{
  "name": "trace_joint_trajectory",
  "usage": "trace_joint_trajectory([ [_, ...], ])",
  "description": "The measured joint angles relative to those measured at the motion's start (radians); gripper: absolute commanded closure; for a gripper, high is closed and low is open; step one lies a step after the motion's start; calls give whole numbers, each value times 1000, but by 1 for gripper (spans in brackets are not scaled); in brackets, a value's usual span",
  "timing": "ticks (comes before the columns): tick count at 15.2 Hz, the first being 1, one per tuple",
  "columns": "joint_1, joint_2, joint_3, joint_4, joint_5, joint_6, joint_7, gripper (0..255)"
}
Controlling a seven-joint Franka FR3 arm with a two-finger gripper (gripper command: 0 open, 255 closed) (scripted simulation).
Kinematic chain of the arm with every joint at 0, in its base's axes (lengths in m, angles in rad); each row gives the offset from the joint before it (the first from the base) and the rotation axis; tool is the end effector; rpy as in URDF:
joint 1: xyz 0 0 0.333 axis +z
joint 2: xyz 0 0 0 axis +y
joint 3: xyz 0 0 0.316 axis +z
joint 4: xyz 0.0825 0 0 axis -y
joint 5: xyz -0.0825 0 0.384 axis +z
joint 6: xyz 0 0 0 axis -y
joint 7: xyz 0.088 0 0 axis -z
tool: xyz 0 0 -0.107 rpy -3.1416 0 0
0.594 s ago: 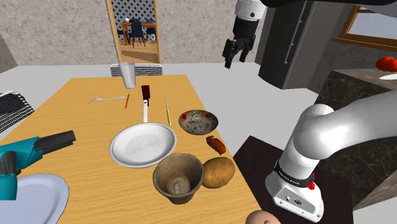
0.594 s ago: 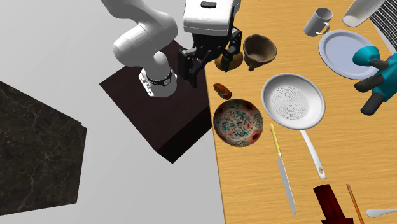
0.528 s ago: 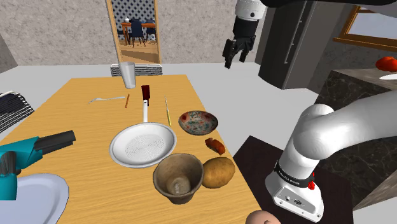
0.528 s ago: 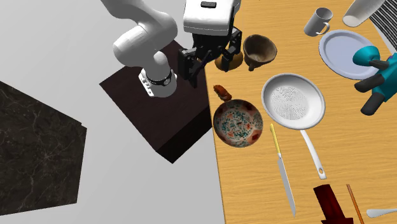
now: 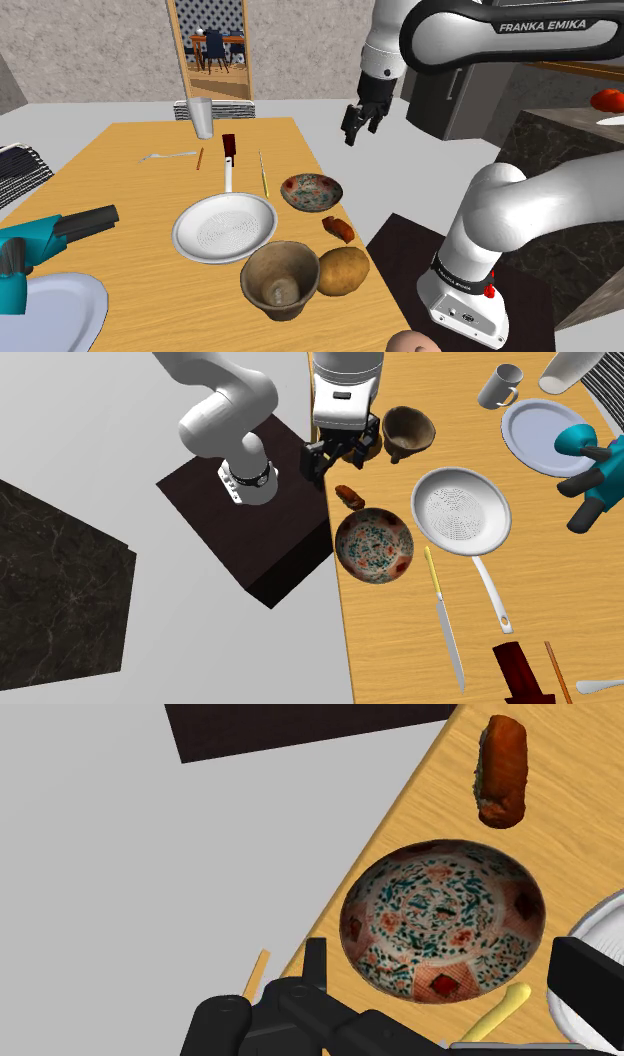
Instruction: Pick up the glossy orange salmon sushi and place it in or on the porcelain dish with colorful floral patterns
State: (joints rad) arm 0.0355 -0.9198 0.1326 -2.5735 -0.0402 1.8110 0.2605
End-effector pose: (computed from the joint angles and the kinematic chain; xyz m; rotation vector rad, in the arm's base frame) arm 0.2885 0.0530 0.5466 3.0098 -0.1954 0.2679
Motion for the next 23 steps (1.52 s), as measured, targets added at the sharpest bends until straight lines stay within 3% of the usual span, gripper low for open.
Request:
trace_joint_trajectory([
  [8,90,-57,122,-241,91,186,113,0],
  [15,180,17,258,-387,184,404,229,0],
  [23,167,135,302,-453,199,590,250,0],
])
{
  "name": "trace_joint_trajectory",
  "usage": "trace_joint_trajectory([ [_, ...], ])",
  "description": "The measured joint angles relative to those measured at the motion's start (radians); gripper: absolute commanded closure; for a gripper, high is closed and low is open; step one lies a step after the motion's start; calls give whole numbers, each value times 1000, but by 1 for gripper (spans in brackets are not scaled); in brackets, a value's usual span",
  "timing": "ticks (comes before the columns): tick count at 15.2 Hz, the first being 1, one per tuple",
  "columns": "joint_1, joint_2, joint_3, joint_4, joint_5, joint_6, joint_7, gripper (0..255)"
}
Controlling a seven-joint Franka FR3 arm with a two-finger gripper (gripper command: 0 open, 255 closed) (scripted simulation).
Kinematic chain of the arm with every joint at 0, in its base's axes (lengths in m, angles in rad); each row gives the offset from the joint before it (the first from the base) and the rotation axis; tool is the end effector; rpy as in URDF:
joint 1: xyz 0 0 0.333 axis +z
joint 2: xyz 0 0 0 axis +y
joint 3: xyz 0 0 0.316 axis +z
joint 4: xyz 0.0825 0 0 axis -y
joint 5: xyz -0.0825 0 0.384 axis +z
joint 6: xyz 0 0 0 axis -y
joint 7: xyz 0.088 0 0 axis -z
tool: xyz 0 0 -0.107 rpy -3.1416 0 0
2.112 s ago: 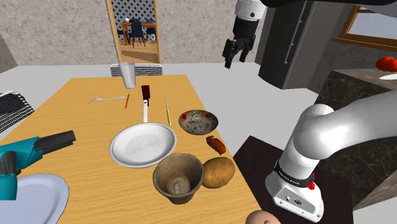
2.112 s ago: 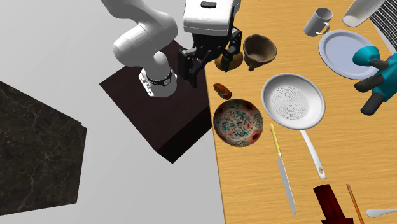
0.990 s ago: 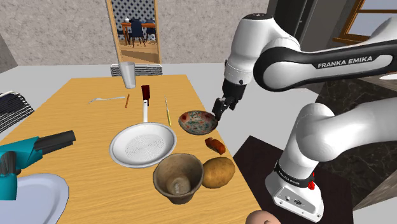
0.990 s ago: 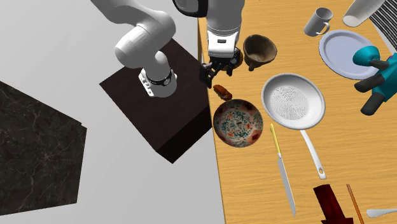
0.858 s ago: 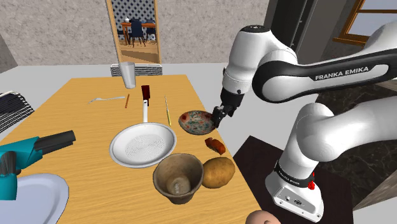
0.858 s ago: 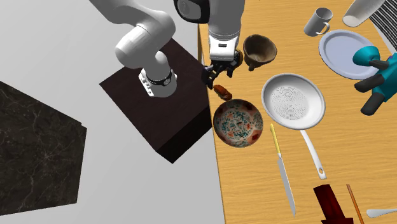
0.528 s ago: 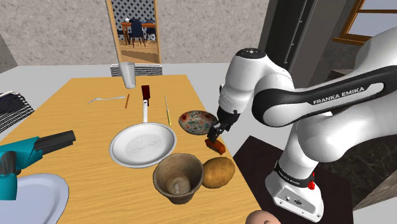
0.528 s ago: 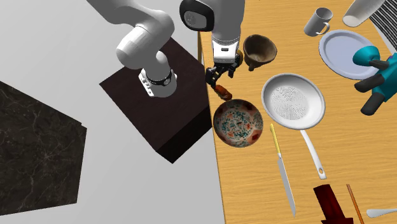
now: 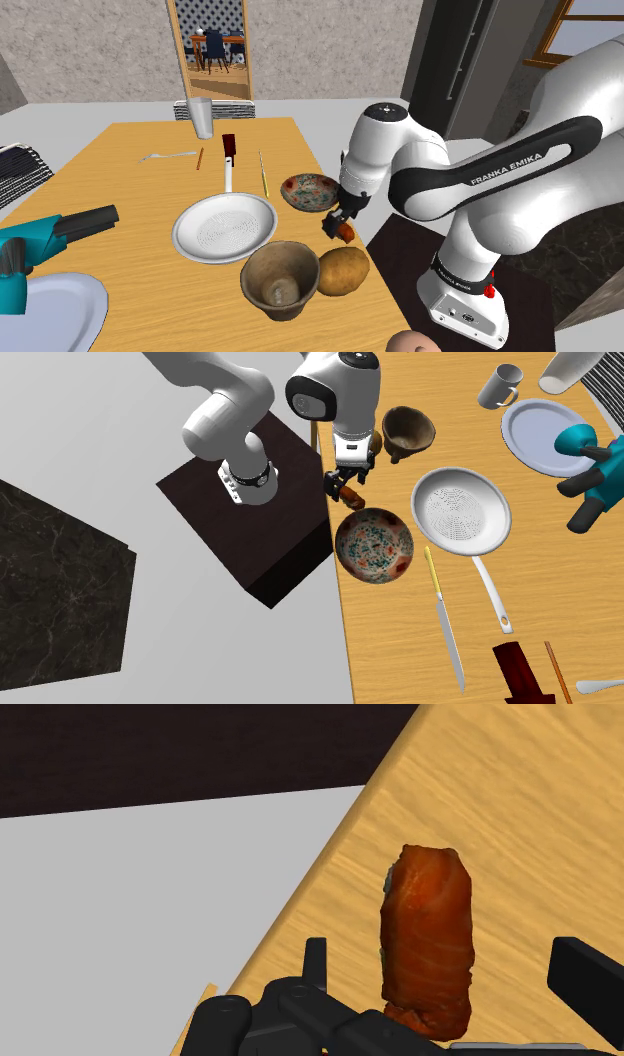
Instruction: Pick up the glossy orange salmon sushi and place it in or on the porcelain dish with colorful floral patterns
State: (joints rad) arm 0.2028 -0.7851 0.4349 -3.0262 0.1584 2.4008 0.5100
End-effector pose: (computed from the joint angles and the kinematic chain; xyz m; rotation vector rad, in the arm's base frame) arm 0.2521 0.1464 0.3347 3.0217 -0.1256 0.3078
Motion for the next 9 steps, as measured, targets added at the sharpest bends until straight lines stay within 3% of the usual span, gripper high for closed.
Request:
trace_joint_trajectory([
  [6,-2,15,5,-7,1,23,3,0],
  [7,-2,15,5,-7,1,23,3,255],
  [9,-2,15,5,-7,1,24,3,255],
])
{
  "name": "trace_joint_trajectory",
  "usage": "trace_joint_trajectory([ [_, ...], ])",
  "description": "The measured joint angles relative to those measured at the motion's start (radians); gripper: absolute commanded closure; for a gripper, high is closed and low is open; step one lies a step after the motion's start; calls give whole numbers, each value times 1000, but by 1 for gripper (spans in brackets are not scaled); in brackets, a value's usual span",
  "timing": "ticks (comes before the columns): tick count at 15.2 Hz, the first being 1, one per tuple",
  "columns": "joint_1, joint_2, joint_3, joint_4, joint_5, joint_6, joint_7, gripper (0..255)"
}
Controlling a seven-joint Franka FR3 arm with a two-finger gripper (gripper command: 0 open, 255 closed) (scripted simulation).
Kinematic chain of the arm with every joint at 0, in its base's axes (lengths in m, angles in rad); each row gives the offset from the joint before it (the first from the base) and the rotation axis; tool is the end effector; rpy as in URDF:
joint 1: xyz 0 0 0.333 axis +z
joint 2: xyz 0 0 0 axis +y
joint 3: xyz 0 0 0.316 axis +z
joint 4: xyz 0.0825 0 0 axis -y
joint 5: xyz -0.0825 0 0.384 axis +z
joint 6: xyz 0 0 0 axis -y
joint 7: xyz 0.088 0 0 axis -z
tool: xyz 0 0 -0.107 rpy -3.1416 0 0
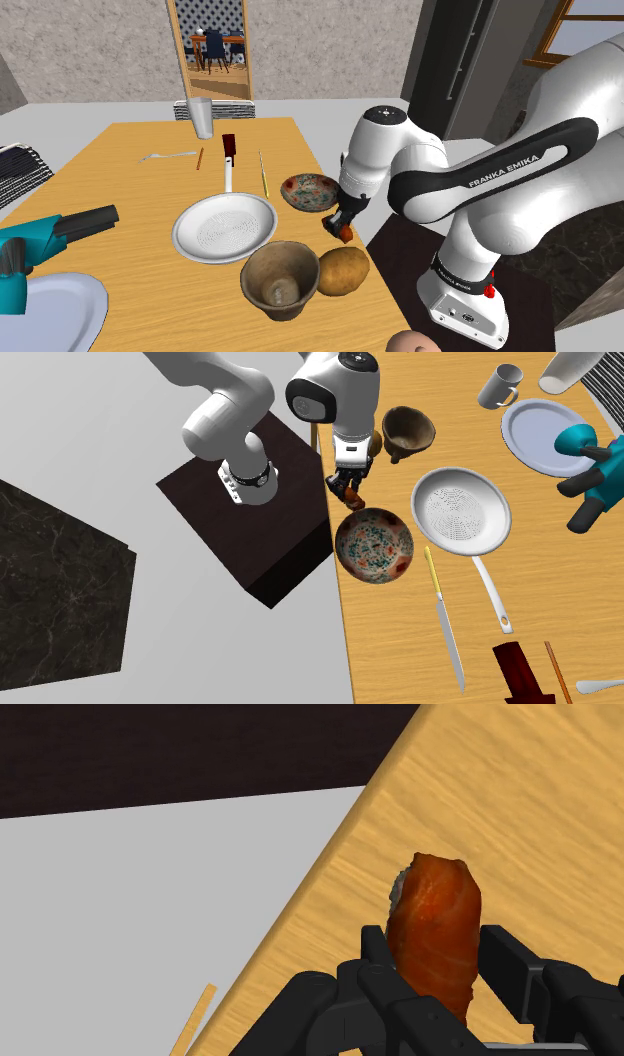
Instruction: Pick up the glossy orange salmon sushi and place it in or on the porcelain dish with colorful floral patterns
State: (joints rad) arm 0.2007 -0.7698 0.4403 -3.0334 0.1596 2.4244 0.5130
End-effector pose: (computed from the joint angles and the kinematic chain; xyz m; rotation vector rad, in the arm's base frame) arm 0.2523 0.1463 0.3295 3.0222 -0.1256 0.3095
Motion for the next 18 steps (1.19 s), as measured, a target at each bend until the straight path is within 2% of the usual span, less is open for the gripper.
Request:
trace_joint_trajectory([
  [8,-1,1,1,2,0,2,0,255],
  [18,7,-107,-43,73,-16,-178,-24,255],
])
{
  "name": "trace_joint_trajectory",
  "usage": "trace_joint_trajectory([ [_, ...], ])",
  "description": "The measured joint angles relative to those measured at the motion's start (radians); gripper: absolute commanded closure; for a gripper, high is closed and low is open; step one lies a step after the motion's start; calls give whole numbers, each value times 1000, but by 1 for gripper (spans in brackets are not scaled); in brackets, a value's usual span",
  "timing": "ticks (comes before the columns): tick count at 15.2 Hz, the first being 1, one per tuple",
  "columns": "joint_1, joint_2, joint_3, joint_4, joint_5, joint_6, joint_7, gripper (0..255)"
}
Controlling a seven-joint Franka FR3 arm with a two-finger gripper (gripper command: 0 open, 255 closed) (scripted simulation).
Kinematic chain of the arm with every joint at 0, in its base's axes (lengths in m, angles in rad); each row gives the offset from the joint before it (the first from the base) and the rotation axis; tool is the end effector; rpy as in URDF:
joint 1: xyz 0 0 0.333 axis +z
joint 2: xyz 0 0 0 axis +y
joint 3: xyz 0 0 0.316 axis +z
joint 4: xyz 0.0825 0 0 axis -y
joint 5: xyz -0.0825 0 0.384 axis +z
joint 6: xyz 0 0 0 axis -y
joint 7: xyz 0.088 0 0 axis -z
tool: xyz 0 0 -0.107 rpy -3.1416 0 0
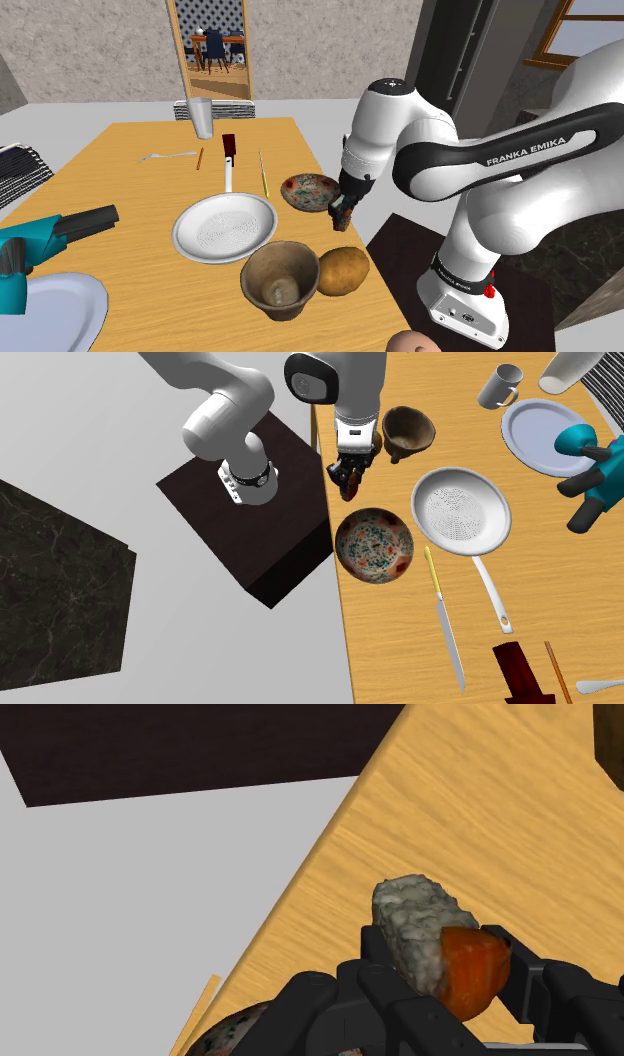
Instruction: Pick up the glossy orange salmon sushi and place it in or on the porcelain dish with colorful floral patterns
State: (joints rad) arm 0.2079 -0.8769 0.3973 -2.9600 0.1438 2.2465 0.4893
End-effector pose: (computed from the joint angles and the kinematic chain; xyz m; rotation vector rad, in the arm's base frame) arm 0.2518 0.1478 0.3762 3.0222 -0.1255 0.3097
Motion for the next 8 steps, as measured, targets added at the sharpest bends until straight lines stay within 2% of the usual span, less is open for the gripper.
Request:
trace_joint_trajectory([
  [8,-10,-60,-39,78,-23,-135,-26,255],
])
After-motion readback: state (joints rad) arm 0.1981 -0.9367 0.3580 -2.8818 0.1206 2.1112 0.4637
